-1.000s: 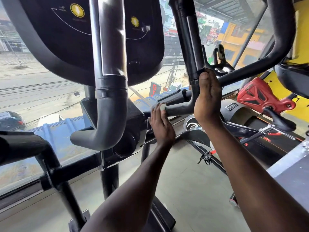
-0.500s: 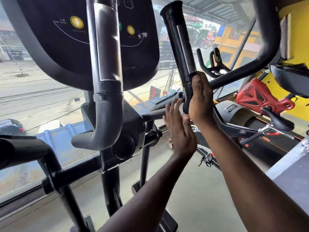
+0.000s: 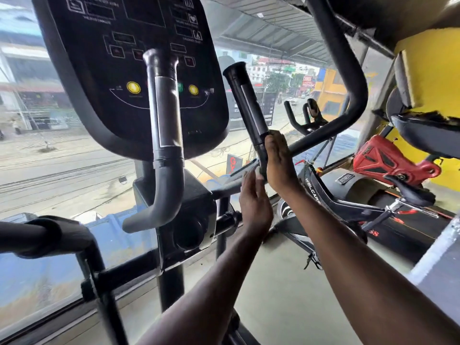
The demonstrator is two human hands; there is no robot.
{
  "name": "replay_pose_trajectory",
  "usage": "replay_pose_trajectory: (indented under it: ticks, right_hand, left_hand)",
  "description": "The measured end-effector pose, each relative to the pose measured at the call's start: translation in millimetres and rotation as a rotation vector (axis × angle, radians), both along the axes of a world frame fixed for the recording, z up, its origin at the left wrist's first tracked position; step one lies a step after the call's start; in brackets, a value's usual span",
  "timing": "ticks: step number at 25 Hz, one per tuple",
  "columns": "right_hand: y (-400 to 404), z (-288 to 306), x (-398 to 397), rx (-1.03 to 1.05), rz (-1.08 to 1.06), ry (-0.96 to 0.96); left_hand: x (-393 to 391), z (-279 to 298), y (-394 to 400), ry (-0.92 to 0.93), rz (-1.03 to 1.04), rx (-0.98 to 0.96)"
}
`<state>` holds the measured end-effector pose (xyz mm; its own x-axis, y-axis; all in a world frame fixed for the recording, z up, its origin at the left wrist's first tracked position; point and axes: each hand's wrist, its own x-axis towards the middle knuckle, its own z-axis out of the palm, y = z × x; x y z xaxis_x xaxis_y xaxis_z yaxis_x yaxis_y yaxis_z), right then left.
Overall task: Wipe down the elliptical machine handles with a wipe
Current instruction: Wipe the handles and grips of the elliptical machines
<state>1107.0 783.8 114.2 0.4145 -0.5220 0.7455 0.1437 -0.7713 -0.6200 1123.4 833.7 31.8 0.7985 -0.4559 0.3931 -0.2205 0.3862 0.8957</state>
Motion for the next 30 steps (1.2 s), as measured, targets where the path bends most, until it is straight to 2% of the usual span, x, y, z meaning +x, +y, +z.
replay_pose_trajectory:
  ticks: [2,4,5,7,9,12,13,16,20,25,28,30]
  right_hand:
    - [3.9,0.0,-14.1,0.036,-0.076,-0.038]
    - [18.5,-13.0,-32.3,0.009,-0.154,-0.227]
    - [29.6,-22.2,-37.7,-0.073,-0.141,-0.231]
    - [48.1,-39.9,-34.9,-0.242,-0.028,-0.043]
    - [50.1,-35.3,-33.6,-0.29,0.033,0.003]
    - [24.6,0.2,-34.5,-0.258,-0.131,-0.206]
    - [15.2,14.9,-32.8,-0.233,-0.197,-0.215]
    - [14.9,8.6,-19.7,-0.261,-0.215,-0.1]
    - [14.9,-44.5,-39.1,-0.472,-0.3,-0.125]
    - [17.3,2.7,-18.3,-0.508,-0.224,-0.079]
    - [16.2,-23.2,-24.0,-0.716,-0.257,-0.068]
    - [8.4,-19.6,-25.4,-0.803,-0.286,-0.072]
  left_hand:
    - [2.8,15.8,14.9,0.199,-0.086,-0.185]
    - [4.1,36.4,34.1,0.319,-0.134,-0.299]
    - [3.2,45.2,41.4,0.305,-0.168,-0.296]
    - [-3.8,61.1,54.2,0.306,-0.296,-0.302]
    - [-7.0,73.2,61.5,0.271,-0.441,-0.298]
    - [3.7,80.3,67.4,0.256,-0.376,-0.187]
    - [10.1,81.9,66.2,0.265,-0.358,-0.16]
    - [21.1,88.5,62.3,0.288,-0.396,-0.134]
    - [24.2,92.8,55.7,0.23,-0.45,-0.145]
    - [20.9,100.2,50.2,0.26,-0.453,-0.141]
    - [26.2,106.5,51.0,0.301,-0.472,-0.133]
    - [28.8,107.5,49.1,0.308,-0.476,-0.13]
